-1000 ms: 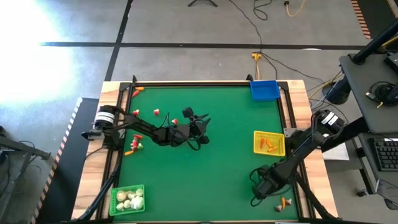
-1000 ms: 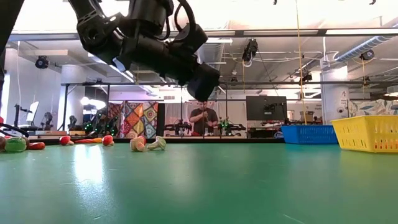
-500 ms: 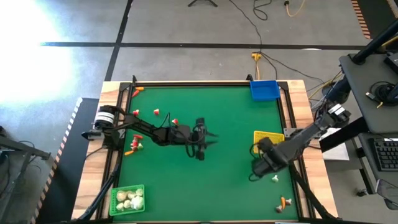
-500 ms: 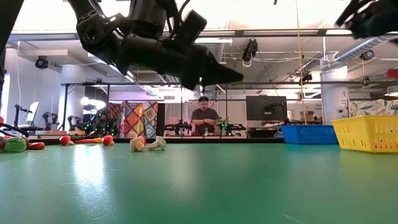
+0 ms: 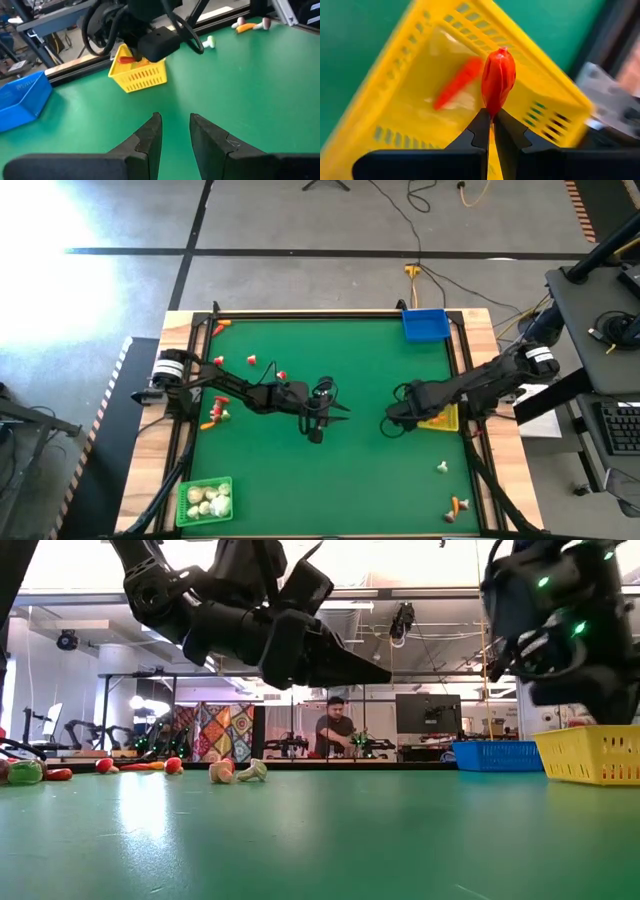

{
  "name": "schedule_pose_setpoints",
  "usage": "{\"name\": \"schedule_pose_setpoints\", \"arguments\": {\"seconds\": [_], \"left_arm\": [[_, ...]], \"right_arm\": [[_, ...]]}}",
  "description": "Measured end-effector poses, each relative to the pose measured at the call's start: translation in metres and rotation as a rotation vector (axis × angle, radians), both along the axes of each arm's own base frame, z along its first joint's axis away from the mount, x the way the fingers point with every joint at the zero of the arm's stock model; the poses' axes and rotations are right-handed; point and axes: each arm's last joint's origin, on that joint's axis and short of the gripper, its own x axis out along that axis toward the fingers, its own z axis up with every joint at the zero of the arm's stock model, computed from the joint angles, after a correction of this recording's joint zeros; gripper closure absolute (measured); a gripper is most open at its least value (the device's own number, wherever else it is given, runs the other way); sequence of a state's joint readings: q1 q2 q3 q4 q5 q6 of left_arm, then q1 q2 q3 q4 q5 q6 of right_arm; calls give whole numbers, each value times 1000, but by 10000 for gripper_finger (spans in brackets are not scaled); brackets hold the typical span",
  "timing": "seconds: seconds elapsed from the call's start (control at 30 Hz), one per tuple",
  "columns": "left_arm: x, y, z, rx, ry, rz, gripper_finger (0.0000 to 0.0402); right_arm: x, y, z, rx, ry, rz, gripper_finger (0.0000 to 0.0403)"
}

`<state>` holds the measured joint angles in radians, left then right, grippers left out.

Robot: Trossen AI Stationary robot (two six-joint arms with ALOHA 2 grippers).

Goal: Sort produce into baskets
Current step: Put the red chili into the yellow bin, then put the yellow chili into the yellow bin

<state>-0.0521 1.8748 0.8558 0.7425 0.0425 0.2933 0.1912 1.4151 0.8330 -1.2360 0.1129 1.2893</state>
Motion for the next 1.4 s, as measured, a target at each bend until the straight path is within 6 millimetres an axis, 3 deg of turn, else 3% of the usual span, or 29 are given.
{"name": "schedule_pose_setpoints", "arguments": {"seconds": [0.4, 0.6, 0.73, 0.9, 1.03, 1.23, 1.4], "left_arm": [[0, 1, 0, 6, 4, 17, 318], [3, 0, 5, 6, -25, 17, 318], [6, 0, 8, 6, -31, 16, 318], [6, 1, 8, 16, -23, 50, 318], [6, 2, 8, -16, -16, 77, 318], [6, 2, 7, -25, -13, 80, 318], [6, 2, 8, -22, -14, 80, 318]], "right_arm": [[-3, -6, -8, 52, 8, -60, 383], [-3, -6, -6, 76, 29, -61, 318], [-3, 2, 17, 108, 109, -98, 282], [3, 43, 50, 166, 64, -124, 260], [4, 90, 59, 229, -60, -184, 248], [-9, 152, 29, 406, 65, -306, 232], [-11, 177, -4, 480, 88, -283, 214]]}}
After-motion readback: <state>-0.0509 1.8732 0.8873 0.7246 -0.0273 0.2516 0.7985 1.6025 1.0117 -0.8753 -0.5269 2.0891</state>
